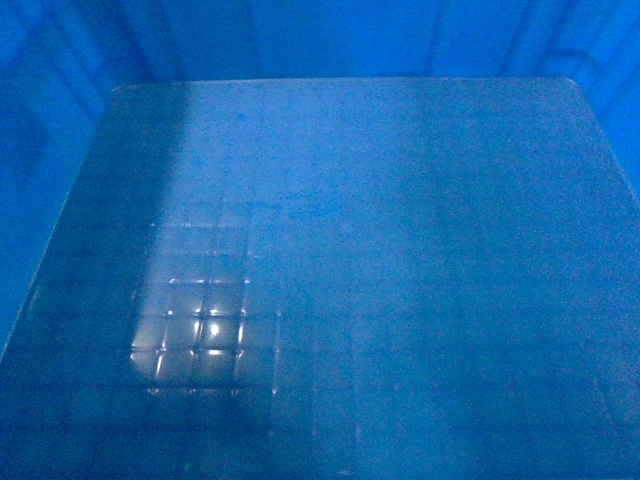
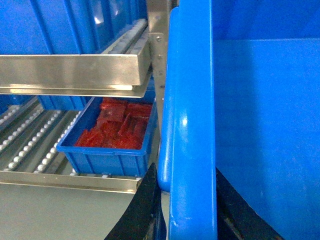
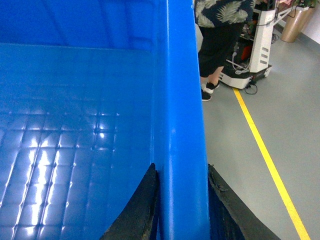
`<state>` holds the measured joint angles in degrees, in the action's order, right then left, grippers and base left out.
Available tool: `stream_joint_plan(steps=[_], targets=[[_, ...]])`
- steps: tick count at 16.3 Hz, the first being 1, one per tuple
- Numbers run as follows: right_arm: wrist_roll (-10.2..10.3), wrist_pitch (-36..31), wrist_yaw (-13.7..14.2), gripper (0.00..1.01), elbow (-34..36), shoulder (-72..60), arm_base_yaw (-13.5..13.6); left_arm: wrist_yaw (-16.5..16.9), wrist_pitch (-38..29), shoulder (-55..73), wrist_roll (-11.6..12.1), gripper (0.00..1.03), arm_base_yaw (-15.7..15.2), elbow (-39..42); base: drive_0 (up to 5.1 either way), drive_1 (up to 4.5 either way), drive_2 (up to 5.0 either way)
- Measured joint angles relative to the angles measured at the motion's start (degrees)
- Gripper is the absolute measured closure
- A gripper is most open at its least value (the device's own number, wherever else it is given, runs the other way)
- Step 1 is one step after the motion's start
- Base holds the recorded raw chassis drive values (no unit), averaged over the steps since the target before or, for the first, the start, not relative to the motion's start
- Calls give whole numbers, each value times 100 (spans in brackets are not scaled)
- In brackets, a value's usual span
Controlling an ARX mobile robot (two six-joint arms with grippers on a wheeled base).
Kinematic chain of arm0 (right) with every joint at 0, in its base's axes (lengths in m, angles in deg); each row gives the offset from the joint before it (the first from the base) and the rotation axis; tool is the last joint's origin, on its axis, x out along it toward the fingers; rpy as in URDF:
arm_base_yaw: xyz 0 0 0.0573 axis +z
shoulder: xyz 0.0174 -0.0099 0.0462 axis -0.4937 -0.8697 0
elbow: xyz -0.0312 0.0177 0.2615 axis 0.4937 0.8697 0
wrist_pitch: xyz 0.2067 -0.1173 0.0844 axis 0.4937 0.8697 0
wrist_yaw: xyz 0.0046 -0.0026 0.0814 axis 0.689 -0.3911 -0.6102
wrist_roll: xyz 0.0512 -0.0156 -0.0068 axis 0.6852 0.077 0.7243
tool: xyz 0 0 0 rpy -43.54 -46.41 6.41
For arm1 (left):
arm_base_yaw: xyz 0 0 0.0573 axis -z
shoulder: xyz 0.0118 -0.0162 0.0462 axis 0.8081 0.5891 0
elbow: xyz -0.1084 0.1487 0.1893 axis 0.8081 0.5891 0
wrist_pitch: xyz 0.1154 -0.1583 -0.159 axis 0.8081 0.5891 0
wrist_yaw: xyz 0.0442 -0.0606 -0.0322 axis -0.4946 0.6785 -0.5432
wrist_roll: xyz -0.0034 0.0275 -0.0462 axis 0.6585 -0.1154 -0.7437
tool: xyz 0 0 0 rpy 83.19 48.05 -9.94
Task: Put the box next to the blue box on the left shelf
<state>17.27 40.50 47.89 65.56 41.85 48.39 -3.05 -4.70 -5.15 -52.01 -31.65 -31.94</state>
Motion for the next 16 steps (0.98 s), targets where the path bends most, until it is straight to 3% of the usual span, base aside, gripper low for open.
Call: stream_joint_plan(steps=[16], targets=[[0, 4, 0, 82, 0, -2, 0, -2, 0, -2, 2, 86, 0, 0, -505, 237, 237]])
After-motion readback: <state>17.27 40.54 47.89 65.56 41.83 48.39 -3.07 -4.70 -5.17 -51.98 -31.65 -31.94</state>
